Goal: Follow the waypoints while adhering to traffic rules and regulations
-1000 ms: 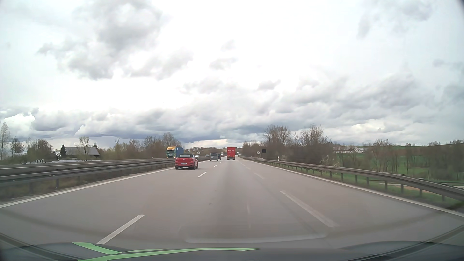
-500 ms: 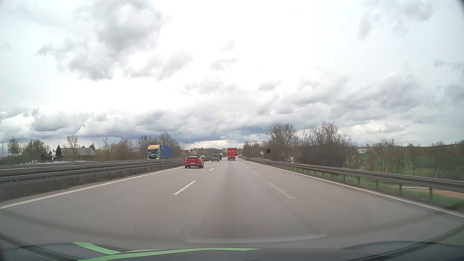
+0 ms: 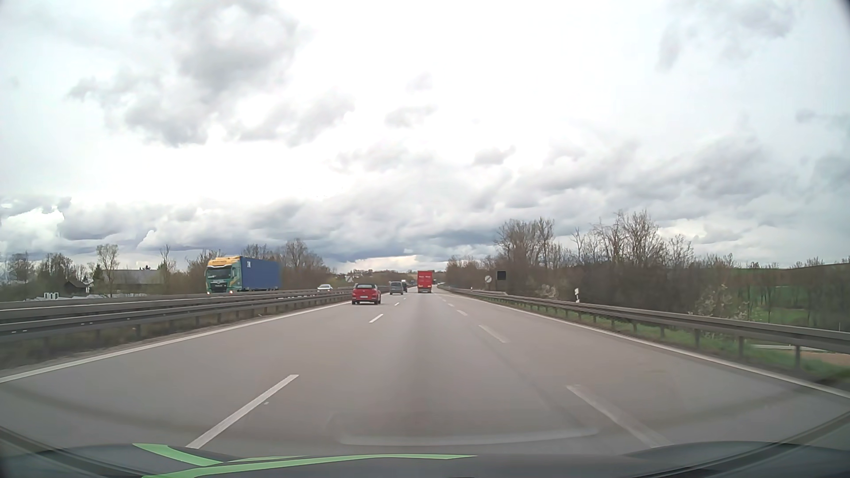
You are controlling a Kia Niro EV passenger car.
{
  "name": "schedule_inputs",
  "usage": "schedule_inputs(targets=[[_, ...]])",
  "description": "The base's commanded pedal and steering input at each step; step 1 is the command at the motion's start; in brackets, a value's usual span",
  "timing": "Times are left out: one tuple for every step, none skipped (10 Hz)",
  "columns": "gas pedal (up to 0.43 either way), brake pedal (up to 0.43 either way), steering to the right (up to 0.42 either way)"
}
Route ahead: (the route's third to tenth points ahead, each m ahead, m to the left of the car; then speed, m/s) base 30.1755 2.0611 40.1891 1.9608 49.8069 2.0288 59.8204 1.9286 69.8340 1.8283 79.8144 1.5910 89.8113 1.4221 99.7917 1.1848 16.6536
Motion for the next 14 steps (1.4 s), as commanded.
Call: schedule_inputs(targets=[[0.157, 0.0, -0.002], [0.189, 0.0, -0.001], [0.22, 0.0, -0.001], [0.248, 0.0, -0.001], [0.287, 0.0, -0.001], [0.319, 0.0, -0.001], [0.339, 0.0, -0.002], [0.37, 0.0, -0.001], [0.39, 0.0, -0.002], [0.398, 0.0, -0.002], [0.421, 0.0, -0.002], [0.441, 0.0, -0.002], [0.461, 0.0, -0.002], [0.461, 0.0, -0.002]])
